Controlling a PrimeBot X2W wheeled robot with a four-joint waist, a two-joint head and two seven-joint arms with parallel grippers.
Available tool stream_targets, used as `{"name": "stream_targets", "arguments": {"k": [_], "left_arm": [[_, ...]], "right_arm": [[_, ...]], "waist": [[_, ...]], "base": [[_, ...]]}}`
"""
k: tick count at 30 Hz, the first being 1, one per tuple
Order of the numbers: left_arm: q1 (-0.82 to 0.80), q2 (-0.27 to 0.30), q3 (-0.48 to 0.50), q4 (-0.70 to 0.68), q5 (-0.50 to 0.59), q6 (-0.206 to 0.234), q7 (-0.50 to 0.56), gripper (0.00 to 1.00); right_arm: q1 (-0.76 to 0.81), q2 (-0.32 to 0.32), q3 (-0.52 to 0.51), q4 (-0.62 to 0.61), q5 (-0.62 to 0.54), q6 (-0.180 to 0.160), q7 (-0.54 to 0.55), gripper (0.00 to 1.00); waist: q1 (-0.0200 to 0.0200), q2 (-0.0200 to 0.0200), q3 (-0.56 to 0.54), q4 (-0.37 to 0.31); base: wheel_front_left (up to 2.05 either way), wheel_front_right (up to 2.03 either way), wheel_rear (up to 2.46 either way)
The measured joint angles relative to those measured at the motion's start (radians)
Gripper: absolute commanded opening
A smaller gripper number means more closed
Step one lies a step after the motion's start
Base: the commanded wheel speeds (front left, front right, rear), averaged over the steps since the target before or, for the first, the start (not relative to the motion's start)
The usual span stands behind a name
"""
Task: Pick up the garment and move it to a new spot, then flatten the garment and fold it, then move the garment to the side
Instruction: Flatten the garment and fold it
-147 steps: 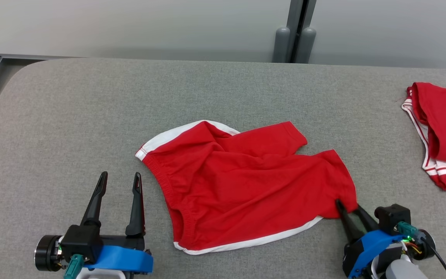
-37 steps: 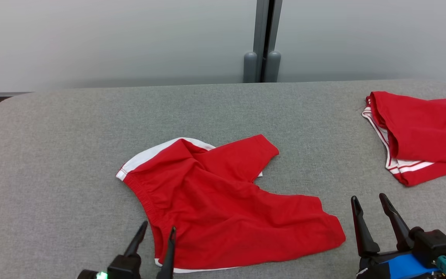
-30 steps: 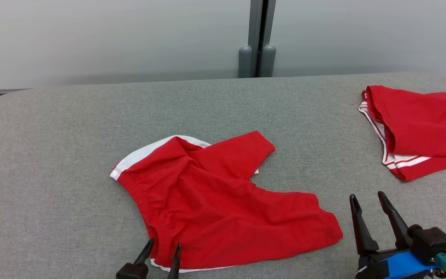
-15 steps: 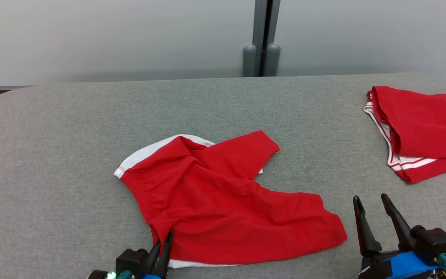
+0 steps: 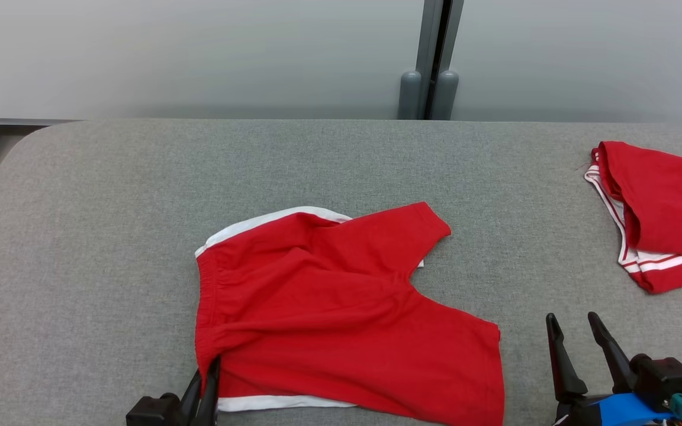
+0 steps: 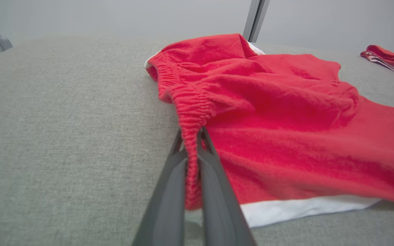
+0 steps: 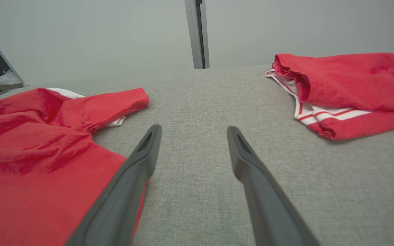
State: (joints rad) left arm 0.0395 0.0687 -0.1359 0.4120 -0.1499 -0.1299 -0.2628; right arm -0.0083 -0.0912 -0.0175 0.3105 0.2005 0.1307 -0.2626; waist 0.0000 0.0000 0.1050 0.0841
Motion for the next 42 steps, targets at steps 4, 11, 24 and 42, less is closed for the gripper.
{"name": "stream_targets", "arguments": {"k": [4,11,24,42], "left_arm": [[0.003,-0.002,0.016,-0.018,0.01,0.0,0.0,1.0],[0.001,-0.011,0.052,-0.156,0.039,0.019,0.0,1.0],[0.001,-0.017,0.123,-0.339,0.068,0.06,0.0,1.0],[0.004,-0.018,0.126,-0.338,0.069,0.066,0.0,1.0]], "right_arm": [[-0.007,0.003,0.005,0.015,0.0,0.0,0.0,1.0],[-0.01,-0.001,0.007,0.022,0.001,0.0,0.0,1.0],[0.014,-0.004,0.111,0.032,0.005,0.0,0.0,1.0],[-0.063,-0.032,0.32,0.235,0.086,0.0,0.0,1.0]], "waist": [[0.0,0.0,0.0,-0.002],[0.0,0.0,-0.007,-0.009],[0.0,-0.0001,-0.024,-0.013],[0.0,0.0,-0.028,0.007]], "base": [[0.0,0.0,0.0],[0.0,0.0,0.0],[0.0,0.0,0.0],[0.0,0.0,0.0]]}}
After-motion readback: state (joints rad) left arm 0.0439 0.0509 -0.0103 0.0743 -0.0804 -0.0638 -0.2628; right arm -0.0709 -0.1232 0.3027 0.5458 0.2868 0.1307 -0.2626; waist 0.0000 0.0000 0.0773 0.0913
